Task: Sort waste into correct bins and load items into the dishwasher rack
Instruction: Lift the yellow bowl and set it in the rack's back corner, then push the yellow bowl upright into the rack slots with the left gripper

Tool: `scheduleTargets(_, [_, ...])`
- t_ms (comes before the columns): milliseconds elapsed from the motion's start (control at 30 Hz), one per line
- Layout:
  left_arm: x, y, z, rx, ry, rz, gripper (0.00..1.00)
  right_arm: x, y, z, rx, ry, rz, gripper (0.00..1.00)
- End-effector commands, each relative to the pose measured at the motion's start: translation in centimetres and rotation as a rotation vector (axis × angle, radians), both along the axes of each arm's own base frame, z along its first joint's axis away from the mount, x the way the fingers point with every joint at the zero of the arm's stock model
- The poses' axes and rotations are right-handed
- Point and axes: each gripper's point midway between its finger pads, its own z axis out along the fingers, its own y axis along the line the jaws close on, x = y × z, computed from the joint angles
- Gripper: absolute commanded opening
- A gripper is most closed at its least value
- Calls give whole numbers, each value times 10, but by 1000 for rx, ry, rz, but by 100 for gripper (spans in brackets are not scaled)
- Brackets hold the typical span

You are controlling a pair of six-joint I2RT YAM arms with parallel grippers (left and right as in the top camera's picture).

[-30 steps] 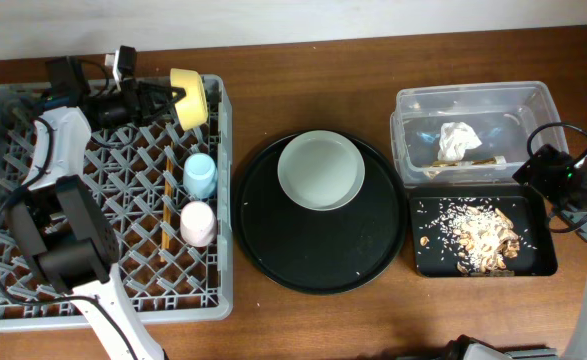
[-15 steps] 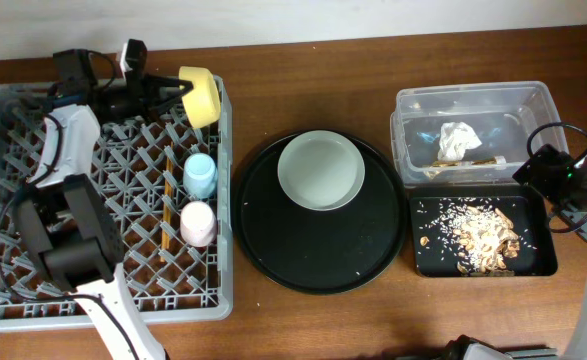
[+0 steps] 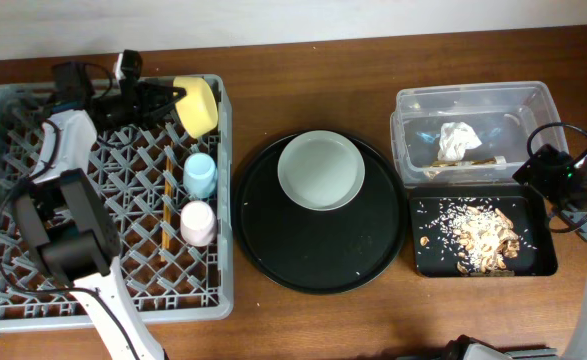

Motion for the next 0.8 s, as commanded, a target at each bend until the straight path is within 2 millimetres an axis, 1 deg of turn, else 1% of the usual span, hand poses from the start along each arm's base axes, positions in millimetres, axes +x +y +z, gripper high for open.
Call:
scheduleTargets(0, [10, 40, -28, 47, 51, 104, 27, 0, -4, 4, -15, -5, -11, 99])
scheduleTargets(33, [10, 47, -28, 46, 53, 118, 32, 0, -4, 4, -16, -5, -11, 99])
scheduleTargets(67, [10, 54, -28, 45, 54, 131, 43, 0, -4, 4, -16, -5, -11, 99])
scheduleTargets(100, [9, 58, -28, 44, 57, 138, 59, 0, -4, 4, -15, -5, -11, 99])
scheduleTargets(133, [9, 65, -28, 37, 80, 152, 99, 0, -4, 4, -16, -5, -12, 98])
scheduleTargets(200, [10, 77, -24, 22, 113, 176, 99, 0, -4, 4, -16, -5, -12, 99])
scheduleTargets(300, [6, 87, -7, 10, 82, 186, 99, 0, -4, 4, -15, -5, -11, 99])
scheduleTargets(367, [3, 89, 17, 28, 36, 195, 99, 0, -4, 4, -15, -5, -11, 99])
scheduleTargets(433, [-1, 86, 45, 65, -20, 206, 99, 0, -4, 4, -15, -5, -11, 99])
scheduleTargets(500, [-8, 77, 74, 123, -58, 226, 99, 0, -4, 4, -16, -5, -11, 99])
scheduleTargets(533, [-14, 69, 91, 168, -76, 240, 99, 0, -4, 4, -16, -5, -11, 99])
scheduleTargets(567, [-17, 63, 99, 201, -87, 250, 99, 0, -4, 4, -15, -5, -11, 98])
scheduleTargets(600, [-23, 48, 116, 289, -128, 268, 99, 0, -4, 4, -15, -5, -11, 99])
scheduleTargets(667, [-28, 23, 134, 397, -211, 277, 99, 0, -4, 4, -16, -5, -11, 99])
scheduleTargets(700, [-30, 10, 139, 433, -248, 268, 96, 0, -4, 4, -15, -5, -11, 99])
scheduleTargets(733, [-31, -6, 141, 473, -280, 254, 43, 0, -4, 4, -16, -5, -11, 99])
scheduleTargets(767, [-30, -19, 138, 504, -281, 247, 6, 0, -4, 4, -15, -5, -11, 99])
